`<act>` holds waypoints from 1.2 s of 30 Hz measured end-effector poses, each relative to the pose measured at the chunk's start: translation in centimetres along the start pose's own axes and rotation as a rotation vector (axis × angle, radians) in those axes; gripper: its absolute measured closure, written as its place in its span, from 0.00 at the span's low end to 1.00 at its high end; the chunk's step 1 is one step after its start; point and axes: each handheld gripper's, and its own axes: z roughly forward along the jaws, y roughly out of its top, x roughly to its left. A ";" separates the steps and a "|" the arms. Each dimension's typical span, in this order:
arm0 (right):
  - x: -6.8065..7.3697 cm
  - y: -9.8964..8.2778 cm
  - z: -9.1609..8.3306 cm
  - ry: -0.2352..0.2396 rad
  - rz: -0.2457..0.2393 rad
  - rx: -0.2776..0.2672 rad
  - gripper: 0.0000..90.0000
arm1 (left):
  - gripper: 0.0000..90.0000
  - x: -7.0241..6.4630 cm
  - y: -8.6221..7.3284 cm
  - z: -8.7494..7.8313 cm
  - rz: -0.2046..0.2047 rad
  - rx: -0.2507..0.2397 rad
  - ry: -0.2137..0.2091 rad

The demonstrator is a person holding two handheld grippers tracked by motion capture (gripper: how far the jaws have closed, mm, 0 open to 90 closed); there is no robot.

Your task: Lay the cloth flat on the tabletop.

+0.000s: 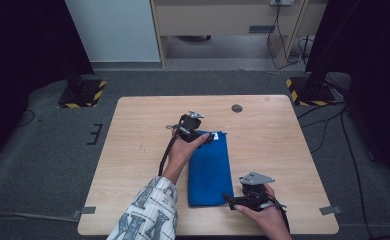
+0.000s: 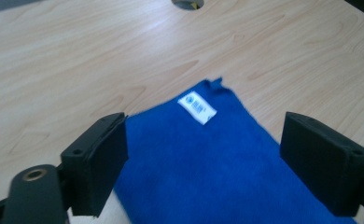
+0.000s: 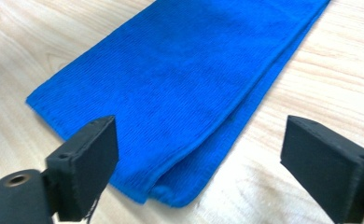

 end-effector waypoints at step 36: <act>-9.5 12.4 9.6 -0.105 0.006 0.076 0.41 | 0.16 3.9 -2.2 0.5 -0.009 0.054 0.057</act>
